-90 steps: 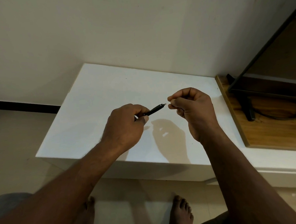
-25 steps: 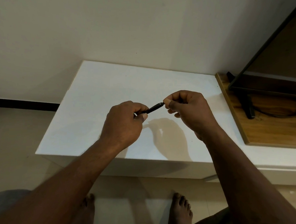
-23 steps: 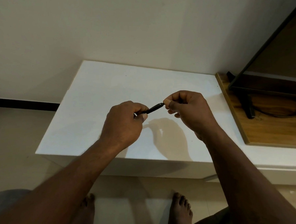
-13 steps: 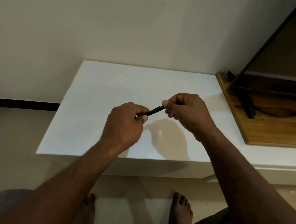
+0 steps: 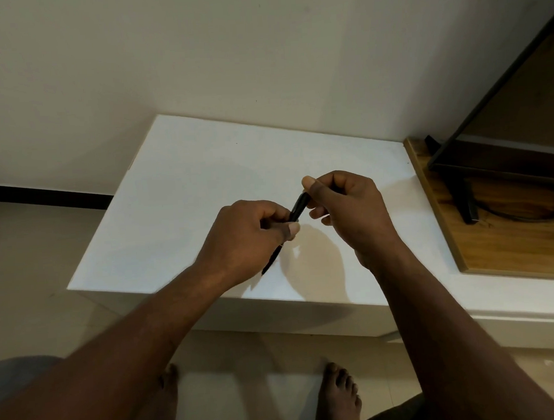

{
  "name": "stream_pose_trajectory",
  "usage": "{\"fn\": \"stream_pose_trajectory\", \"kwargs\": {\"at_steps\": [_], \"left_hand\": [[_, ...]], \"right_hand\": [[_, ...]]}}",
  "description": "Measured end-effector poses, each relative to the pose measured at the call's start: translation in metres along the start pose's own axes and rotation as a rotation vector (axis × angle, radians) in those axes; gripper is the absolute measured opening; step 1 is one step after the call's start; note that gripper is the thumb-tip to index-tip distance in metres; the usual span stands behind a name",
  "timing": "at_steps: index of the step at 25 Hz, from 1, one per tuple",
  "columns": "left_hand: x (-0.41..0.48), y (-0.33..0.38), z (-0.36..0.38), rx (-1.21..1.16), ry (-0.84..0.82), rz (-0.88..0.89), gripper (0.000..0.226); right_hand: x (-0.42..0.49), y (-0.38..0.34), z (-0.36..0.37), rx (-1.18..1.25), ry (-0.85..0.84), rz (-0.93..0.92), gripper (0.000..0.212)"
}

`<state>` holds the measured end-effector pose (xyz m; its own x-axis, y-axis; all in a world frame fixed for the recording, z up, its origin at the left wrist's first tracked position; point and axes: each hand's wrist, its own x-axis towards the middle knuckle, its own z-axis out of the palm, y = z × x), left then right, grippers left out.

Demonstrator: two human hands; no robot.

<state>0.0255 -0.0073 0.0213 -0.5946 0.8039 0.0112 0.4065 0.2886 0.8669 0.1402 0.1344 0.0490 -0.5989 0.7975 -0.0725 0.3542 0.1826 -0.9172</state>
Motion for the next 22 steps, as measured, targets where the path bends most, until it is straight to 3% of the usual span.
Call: {"fn": "stream_pose_trajectory", "kwargs": {"at_steps": [5, 11, 22], "left_hand": [[0.0019, -0.0015, -0.0027, -0.149, -0.042, -0.037, 0.011], [0.0025, 0.0000, -0.0037, -0.306, -0.173, -0.136, 0.013], [0.0016, -0.0010, -0.0035, -0.309, -0.171, -0.133, 0.011]], "right_hand": [[-0.0043, -0.0014, 0.0081, 0.082, -0.100, 0.019, 0.028], [-0.0030, -0.0022, 0.0039, 0.122, -0.015, -0.008, 0.019], [-0.0019, -0.0044, 0.0001, 0.376, -0.037, 0.123, 0.014]]}}
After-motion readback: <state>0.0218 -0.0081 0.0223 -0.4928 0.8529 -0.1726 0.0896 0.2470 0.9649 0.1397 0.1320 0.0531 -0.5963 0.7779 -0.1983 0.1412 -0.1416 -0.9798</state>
